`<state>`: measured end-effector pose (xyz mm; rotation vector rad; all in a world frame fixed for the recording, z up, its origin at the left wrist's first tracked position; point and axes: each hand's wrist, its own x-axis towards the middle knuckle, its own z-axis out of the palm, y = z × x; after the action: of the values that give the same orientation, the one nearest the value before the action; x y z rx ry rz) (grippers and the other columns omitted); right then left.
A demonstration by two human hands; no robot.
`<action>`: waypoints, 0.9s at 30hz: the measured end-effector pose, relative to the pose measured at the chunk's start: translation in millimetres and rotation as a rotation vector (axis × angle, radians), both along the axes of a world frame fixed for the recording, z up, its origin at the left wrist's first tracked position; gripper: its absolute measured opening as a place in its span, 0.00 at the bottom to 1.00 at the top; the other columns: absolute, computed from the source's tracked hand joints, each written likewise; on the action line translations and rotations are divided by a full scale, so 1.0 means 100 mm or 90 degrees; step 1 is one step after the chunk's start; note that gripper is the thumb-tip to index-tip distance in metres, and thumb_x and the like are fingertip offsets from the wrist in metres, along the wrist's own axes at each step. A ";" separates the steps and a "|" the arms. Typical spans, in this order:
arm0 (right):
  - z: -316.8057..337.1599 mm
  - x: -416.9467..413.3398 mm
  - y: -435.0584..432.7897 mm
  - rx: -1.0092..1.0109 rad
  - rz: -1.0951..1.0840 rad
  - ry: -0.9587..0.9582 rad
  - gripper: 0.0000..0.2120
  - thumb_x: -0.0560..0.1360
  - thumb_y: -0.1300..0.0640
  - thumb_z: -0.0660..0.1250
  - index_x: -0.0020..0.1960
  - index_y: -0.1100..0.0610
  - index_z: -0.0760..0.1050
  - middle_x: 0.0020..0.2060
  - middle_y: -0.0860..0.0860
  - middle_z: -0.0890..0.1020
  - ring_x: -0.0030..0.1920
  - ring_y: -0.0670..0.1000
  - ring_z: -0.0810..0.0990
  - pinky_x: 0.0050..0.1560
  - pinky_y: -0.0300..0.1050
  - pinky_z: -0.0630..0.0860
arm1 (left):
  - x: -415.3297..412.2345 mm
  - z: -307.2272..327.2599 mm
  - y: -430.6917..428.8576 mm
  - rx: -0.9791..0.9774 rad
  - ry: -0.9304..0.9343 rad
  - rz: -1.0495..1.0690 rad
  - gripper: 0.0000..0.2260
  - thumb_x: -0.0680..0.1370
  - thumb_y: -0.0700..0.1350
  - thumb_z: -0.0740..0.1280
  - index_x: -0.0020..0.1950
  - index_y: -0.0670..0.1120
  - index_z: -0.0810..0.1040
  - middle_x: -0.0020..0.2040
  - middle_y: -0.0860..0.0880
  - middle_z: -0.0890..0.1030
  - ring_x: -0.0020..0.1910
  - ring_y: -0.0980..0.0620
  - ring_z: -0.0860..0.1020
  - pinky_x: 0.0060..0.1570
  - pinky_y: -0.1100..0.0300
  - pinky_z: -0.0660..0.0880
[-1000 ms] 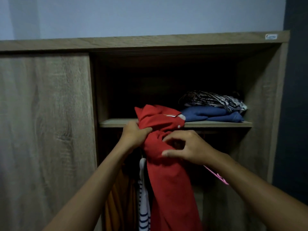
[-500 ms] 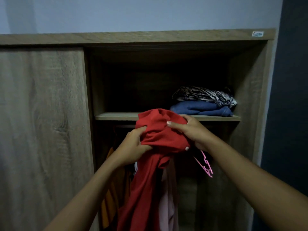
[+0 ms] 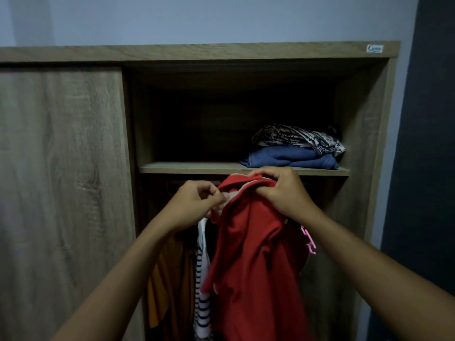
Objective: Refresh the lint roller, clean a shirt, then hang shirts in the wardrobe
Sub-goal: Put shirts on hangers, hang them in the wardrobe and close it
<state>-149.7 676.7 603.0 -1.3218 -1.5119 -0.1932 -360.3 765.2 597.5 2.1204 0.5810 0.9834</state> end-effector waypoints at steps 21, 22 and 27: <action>0.20 0.09 -0.41 -0.471 -0.056 -0.184 0.29 0.64 0.43 0.80 0.63 0.48 0.77 0.50 0.46 0.84 0.50 0.45 0.83 0.55 0.45 0.80 | 0.56 0.07 0.26 0.231 -0.062 0.063 0.10 0.83 0.46 0.64 0.43 0.45 0.76 0.37 0.49 0.79 0.37 0.56 0.75 0.41 0.56 0.69; 0.21 0.06 -0.40 -0.447 -0.069 -0.160 0.30 0.64 0.40 0.79 0.62 0.48 0.77 0.47 0.46 0.85 0.47 0.44 0.83 0.53 0.44 0.80 | 0.57 0.07 0.25 0.265 -0.045 0.036 0.09 0.83 0.46 0.64 0.43 0.47 0.77 0.37 0.51 0.79 0.37 0.58 0.76 0.40 0.59 0.69; 0.07 -0.12 -0.22 -0.309 -0.228 -0.145 0.22 0.64 0.33 0.71 0.49 0.47 0.80 0.42 0.47 0.82 0.43 0.48 0.82 0.44 0.48 0.80 | 0.53 0.12 0.21 0.323 -0.007 -0.089 0.06 0.81 0.45 0.67 0.48 0.46 0.82 0.43 0.50 0.84 0.45 0.52 0.81 0.47 0.57 0.74</action>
<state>-161.6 655.0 609.7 -2.0179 -1.5569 -0.2169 -307.7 785.7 609.1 2.5522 0.1802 1.1493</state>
